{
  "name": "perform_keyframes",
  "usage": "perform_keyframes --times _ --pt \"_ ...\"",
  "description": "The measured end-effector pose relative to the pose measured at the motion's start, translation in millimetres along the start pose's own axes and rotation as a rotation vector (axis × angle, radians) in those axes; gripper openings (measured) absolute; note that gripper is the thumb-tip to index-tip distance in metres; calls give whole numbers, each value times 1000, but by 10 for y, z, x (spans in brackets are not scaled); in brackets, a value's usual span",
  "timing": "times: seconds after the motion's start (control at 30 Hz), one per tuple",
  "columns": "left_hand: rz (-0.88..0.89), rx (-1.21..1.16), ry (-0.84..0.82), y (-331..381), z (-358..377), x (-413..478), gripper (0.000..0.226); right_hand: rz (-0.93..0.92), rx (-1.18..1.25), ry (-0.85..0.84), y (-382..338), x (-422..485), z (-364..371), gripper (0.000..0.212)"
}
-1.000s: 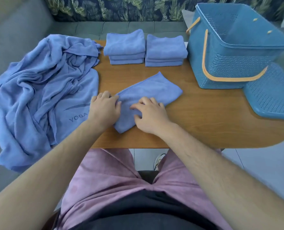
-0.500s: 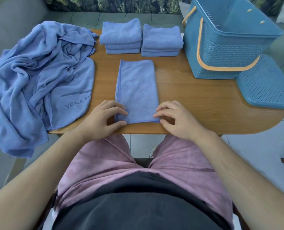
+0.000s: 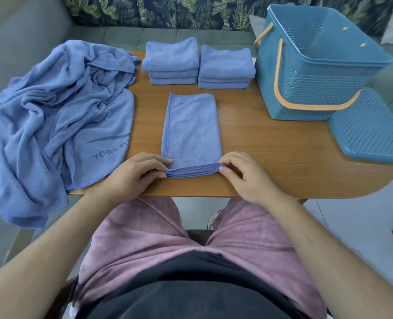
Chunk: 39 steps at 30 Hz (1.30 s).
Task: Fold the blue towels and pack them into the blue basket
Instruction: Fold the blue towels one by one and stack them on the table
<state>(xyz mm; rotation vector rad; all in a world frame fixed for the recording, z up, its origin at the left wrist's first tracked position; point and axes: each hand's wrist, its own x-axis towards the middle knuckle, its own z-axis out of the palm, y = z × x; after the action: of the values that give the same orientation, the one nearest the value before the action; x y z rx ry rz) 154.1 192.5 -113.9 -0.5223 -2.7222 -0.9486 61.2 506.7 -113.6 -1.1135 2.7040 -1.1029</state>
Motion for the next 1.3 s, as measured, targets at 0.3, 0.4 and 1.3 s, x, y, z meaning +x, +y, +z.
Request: perform_keyframes --times 0.3,0.4,1.3 --pt "-413 -388 181 408 -289 291 26 158 337 99 -406 168 -332 7" --pt "-506 -400 196 273 -379 611 22 253 352 135 -375 519 -370 7" --pt "-560 220 -20 -194 310 1145 54 308 -334 -137 -28 1172 291 56"
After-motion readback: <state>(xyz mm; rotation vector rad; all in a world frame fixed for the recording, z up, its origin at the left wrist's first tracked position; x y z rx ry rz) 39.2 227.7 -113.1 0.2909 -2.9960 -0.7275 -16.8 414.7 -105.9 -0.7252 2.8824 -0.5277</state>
